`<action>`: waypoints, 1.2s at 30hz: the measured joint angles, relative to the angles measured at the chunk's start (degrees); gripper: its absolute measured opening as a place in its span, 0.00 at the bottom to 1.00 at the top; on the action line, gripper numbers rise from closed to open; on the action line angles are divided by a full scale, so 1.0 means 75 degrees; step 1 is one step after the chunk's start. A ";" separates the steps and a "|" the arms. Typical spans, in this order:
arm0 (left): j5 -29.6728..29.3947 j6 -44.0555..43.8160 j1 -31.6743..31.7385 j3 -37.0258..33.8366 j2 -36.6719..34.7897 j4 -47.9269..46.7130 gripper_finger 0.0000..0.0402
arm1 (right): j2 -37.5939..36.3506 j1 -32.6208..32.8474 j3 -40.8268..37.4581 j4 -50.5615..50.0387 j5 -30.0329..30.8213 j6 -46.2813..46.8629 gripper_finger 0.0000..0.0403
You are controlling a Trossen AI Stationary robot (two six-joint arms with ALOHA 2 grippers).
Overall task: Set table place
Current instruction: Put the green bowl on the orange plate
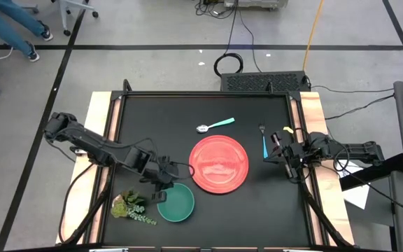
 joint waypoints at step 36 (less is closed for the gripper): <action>-0.0012 0.0015 -0.0006 -0.0009 -0.0003 0.0061 0.21 | 0.0000 0.0000 0.0000 0.0001 0.0000 -0.0003 0.00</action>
